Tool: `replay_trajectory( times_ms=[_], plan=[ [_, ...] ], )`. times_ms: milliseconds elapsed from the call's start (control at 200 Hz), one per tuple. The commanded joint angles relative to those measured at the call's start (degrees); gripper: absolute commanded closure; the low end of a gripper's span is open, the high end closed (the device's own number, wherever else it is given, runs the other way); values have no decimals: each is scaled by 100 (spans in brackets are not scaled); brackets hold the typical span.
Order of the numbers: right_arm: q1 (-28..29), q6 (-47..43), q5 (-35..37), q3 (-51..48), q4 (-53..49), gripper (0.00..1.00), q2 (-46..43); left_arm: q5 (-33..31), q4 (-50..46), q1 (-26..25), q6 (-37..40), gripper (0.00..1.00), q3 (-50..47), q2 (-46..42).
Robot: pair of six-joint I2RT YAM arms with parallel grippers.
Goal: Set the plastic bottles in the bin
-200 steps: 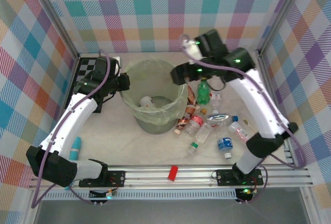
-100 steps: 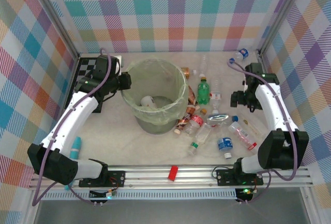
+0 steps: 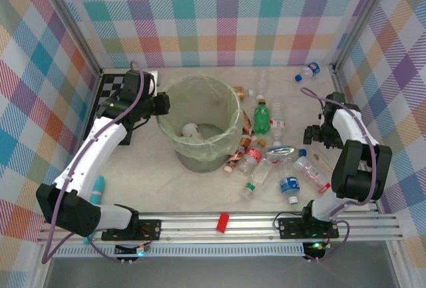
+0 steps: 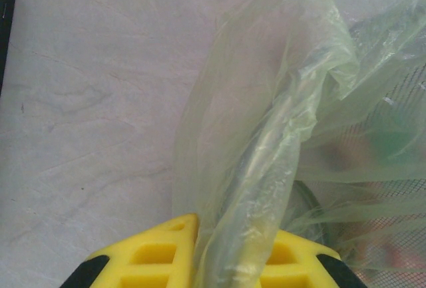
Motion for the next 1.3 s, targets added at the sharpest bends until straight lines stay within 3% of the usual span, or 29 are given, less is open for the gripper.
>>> replay_trajectory(
  times_ms=[0, 280, 440, 585, 970, 1120, 1250, 1295],
  plan=[
    [-140, -95, -403, 75, 324, 9, 288, 61, 27, -37, 186, 92, -74, -34],
    [-172, 119, -711, 181, 471, 12, 715, 44, 67, -19, 169, 92, -100, 4],
    [-167, 177, -703, 222, 403, 24, 643, 52, 121, -11, 125, 92, -127, 55],
    [-172, 216, -705, 241, 369, 36, 463, 48, 159, -11, 98, 92, -153, 93],
    [-157, 388, -1139, 1332, -541, 43, -407, -26, 139, -10, 89, 92, -81, 157],
    [-140, 629, -1954, 2040, -775, 45, -1030, -76, 132, 4, 68, 92, -87, 157],
    [-51, 1117, -3827, 2576, -549, 45, -1423, -46, 149, -2, 37, 92, -63, 172],
    [77, 1340, -4179, 2757, -437, 45, -1479, -34, 115, 1, 28, 92, -27, 197]
  ],
)
